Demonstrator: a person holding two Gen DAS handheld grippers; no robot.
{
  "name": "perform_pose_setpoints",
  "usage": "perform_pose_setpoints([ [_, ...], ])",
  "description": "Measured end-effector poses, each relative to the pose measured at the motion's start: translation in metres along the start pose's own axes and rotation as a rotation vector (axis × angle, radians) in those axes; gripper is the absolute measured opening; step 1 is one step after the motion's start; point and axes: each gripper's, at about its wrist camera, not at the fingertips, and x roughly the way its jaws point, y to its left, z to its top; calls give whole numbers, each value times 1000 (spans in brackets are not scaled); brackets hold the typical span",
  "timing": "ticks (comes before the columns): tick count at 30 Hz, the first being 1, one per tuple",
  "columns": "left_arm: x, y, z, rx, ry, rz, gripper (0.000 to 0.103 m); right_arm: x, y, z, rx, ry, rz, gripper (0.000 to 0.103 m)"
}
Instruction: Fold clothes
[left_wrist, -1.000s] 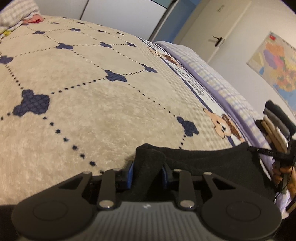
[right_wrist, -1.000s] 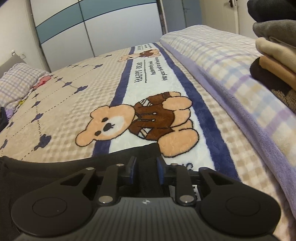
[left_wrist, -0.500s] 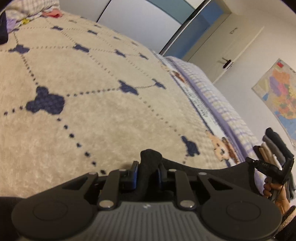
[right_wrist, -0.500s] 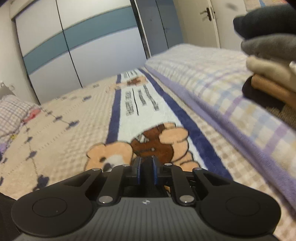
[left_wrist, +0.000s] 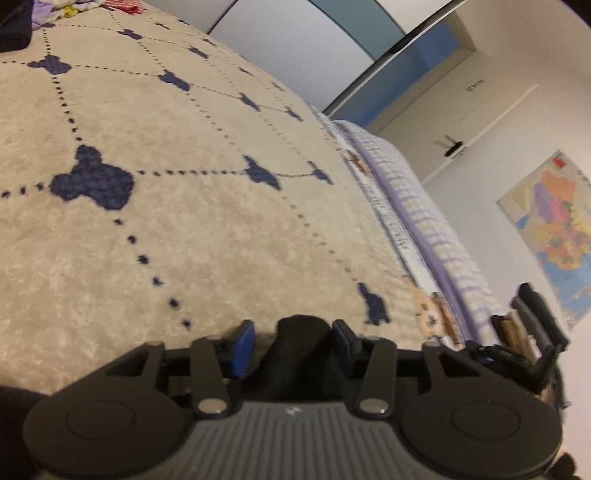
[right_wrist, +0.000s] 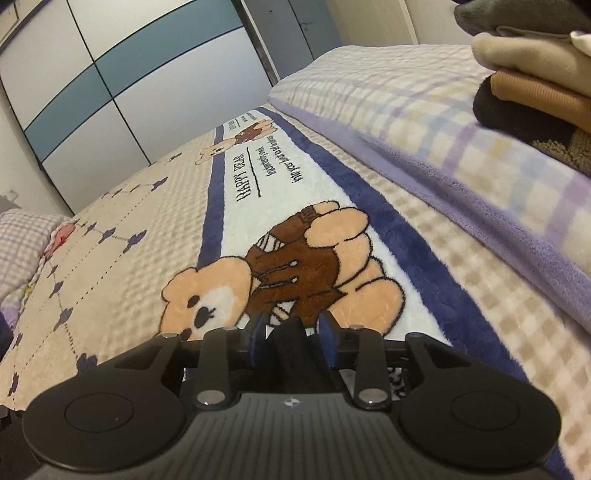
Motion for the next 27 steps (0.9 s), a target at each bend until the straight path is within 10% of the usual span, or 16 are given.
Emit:
perform_pose_setpoints([
  [19, 6, 0, -3, 18, 15, 11, 33, 4, 3, -15, -181, 70, 4, 57],
  [27, -3, -2, -2, -69, -80, -40, 16, -4, 32, -15, -266, 8, -30, 20],
])
